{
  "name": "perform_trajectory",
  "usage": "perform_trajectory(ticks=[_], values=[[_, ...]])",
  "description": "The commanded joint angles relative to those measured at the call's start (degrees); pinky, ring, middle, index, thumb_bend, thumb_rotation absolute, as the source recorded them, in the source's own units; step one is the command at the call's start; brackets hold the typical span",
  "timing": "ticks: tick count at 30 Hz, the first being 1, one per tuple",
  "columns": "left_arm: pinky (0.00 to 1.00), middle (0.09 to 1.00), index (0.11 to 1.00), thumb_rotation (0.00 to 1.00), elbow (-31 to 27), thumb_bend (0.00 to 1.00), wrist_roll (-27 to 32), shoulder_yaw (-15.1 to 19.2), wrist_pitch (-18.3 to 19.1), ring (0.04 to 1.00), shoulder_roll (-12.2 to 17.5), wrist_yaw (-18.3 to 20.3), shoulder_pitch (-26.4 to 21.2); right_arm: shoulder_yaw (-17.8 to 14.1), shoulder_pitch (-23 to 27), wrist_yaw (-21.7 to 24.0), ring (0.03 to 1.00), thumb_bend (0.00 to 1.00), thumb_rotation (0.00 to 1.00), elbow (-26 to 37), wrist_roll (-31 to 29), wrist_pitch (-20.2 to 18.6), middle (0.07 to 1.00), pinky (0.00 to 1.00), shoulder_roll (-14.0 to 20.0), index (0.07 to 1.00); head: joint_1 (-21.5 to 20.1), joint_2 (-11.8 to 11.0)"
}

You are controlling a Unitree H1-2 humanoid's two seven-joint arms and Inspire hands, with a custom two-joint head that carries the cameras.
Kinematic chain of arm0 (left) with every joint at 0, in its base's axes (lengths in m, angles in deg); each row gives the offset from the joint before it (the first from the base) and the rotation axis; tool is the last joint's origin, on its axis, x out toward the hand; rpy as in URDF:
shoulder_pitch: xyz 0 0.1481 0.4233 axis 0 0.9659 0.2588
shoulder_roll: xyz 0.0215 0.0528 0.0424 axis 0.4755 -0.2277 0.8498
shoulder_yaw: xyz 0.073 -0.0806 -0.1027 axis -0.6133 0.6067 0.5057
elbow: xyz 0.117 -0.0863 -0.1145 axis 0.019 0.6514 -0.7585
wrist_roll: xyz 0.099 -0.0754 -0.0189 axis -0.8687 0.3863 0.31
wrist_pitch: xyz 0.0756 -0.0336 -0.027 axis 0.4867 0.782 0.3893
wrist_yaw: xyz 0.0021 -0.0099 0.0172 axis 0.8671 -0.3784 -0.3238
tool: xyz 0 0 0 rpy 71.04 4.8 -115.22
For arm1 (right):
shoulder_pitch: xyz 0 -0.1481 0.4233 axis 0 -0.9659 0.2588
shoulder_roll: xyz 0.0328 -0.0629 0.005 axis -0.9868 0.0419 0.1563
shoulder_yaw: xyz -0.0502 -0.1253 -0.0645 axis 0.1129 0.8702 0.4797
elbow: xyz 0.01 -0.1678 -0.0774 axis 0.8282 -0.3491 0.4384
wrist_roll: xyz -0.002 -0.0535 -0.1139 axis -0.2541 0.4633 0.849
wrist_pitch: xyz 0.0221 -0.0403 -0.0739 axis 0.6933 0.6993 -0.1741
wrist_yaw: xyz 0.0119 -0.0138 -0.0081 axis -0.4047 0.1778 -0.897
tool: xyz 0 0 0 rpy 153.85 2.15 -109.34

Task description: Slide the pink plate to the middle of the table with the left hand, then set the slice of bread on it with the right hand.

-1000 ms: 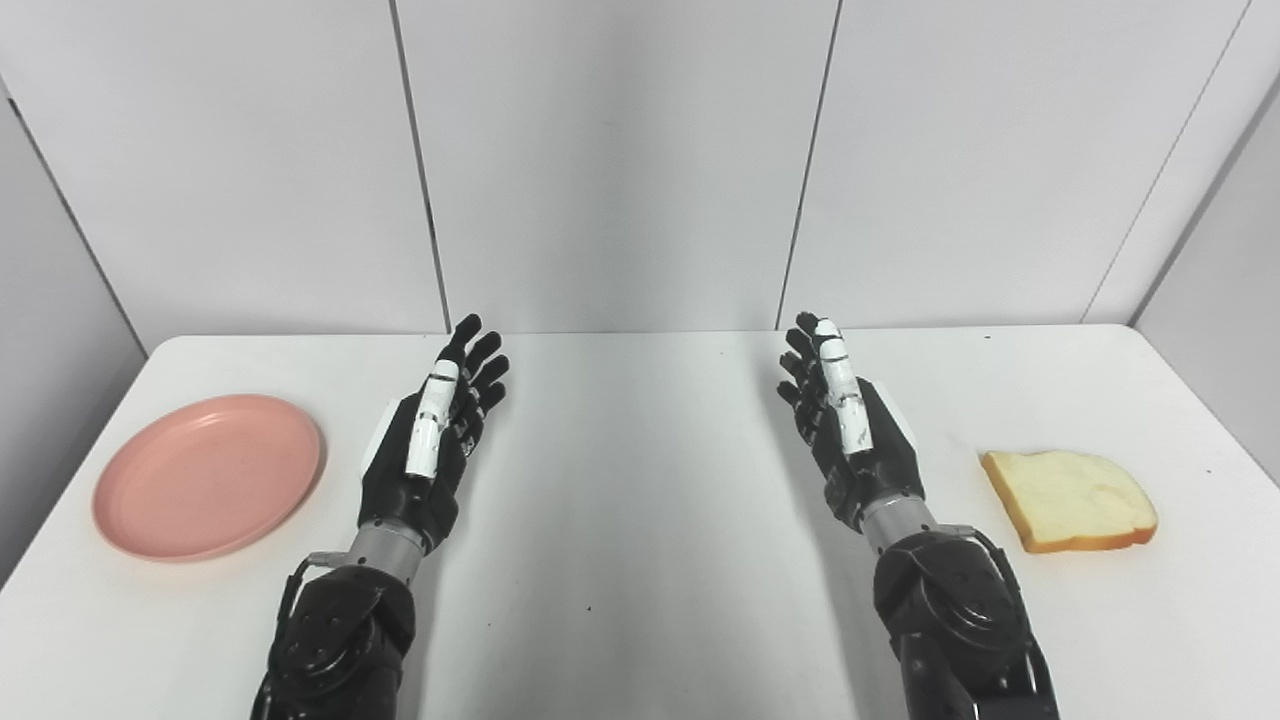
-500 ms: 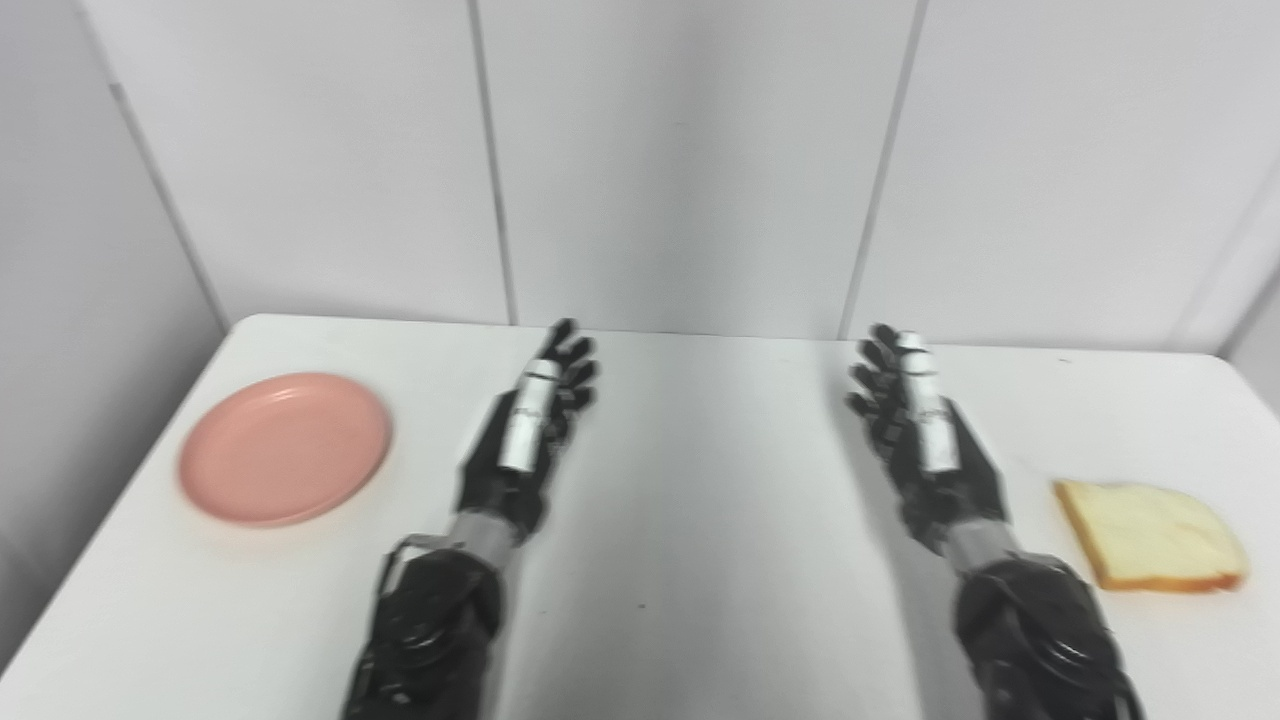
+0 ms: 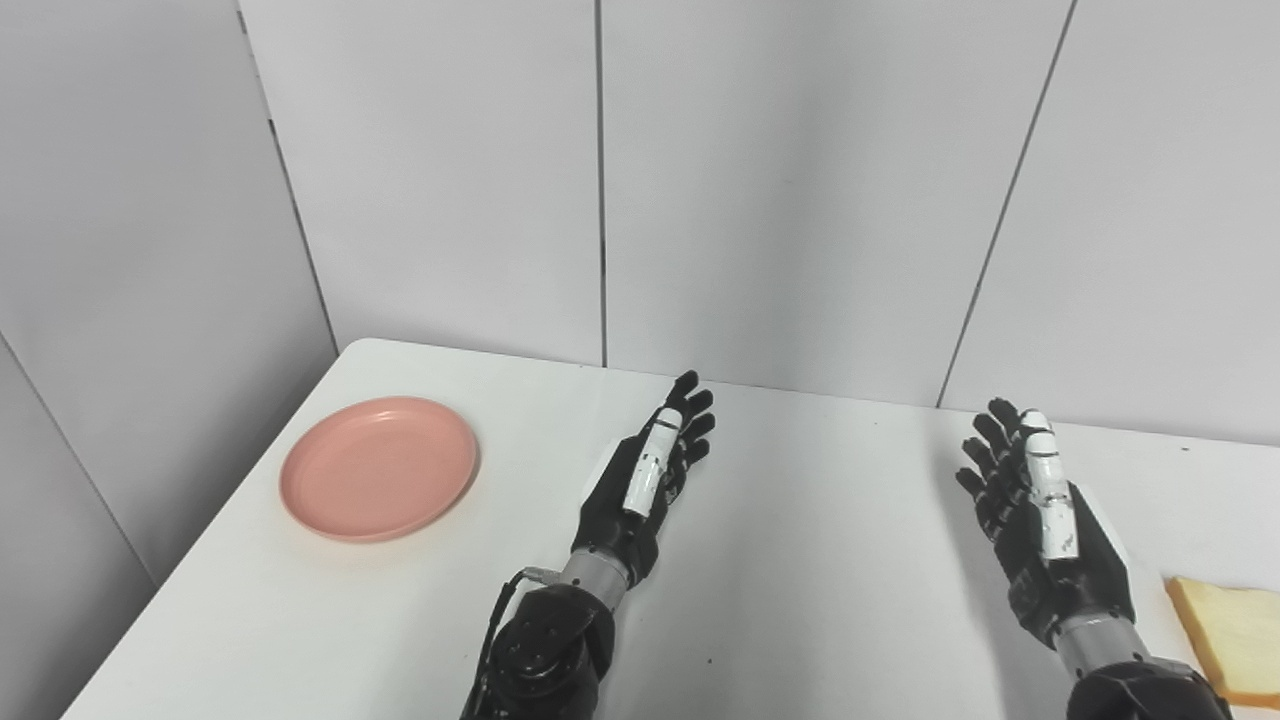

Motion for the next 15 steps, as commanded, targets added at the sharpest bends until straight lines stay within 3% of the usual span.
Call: perform_trajectory(ticks=[1,15], values=[[0.97,0.961,0.954,1.00,-0.6,0.37,0.0,-0.2,-2.5,0.959,-0.3,0.4,-2.8,0.2,1.6,-0.1,1.000,0.12,1.00,2.5,-0.5,0.4,1.000,1.00,0.0,1.000,0.1,0.1],[0.97,0.963,0.952,1.00,-1.4,0.37,1.0,0.8,-2.3,0.963,0.0,0.7,-3.6,0.9,1.5,-1.2,1.000,0.12,1.00,3.2,-1.4,0.0,1.000,1.00,0.6,1.000,0.5,0.2]])
